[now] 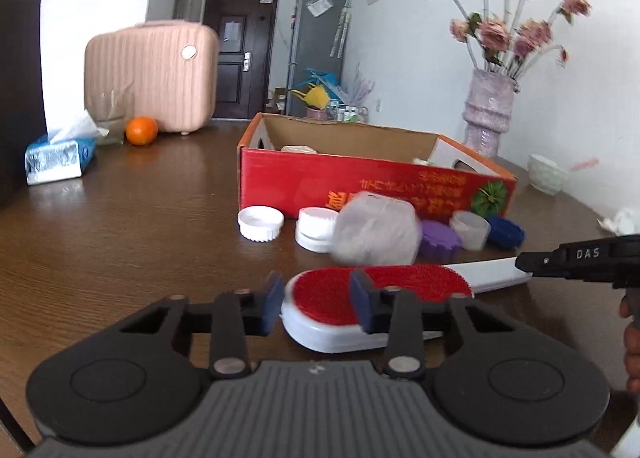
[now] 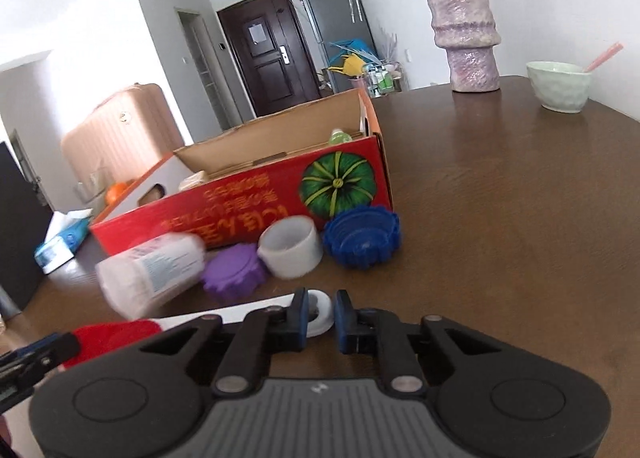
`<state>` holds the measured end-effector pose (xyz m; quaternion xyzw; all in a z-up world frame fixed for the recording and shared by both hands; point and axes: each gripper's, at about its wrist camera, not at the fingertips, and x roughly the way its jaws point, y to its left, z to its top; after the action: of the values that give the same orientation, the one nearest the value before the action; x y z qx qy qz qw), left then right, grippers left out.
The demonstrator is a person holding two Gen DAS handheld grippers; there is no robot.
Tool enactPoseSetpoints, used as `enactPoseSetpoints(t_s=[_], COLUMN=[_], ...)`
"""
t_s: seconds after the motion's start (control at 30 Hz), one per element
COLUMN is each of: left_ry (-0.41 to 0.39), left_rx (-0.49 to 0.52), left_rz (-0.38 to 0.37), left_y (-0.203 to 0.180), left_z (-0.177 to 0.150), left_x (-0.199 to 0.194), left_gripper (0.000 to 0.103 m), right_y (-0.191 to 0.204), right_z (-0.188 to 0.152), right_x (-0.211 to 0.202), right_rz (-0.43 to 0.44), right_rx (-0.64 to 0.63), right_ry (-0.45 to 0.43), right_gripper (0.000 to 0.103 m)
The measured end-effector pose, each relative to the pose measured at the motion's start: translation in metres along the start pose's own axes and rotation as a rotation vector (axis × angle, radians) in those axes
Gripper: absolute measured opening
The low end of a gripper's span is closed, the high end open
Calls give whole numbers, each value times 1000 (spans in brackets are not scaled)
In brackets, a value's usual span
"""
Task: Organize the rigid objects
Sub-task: 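Grasp the lint brush's red head with the left tool while the right tool grips its white handle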
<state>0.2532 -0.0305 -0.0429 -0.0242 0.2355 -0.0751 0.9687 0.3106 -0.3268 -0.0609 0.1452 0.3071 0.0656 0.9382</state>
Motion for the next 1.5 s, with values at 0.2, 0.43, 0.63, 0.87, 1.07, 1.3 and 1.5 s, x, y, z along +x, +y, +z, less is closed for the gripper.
enactPoseSetpoints(t_s=[0.2, 0.43, 0.63, 0.87, 1.07, 1.3, 1.5], left_ry=[79, 85, 45, 103, 103, 90, 58], left_rx=[-67, -89, -129, -151, -157, -162, -115], left_rz=[-90, -60, -4, -58, -143, -208, -200], left_y=[2, 0, 14, 22, 18, 14, 8], left_z=[-4, -24, -1, 16, 7, 7, 2], left_x=[-29, -50, -44, 3, 21, 23, 6], left_gripper=[20, 29, 76, 75, 71, 52, 50], right_y=[-8, -1, -4, -8, -11, -14, -19], right_z=[-33, -66, -56, -49, -44, -37, -43], right_x=[-46, -78, -75, -66, -57, -47, -51], right_rz=[29, 23, -50, -67, -76, -83, -42], right_rx=[43, 14, 0, -26, -33, -21, 19], right_ry=[9, -41, -46, -53, -69, -77, -93], right_gripper=[13, 13, 13, 14, 18, 18, 12])
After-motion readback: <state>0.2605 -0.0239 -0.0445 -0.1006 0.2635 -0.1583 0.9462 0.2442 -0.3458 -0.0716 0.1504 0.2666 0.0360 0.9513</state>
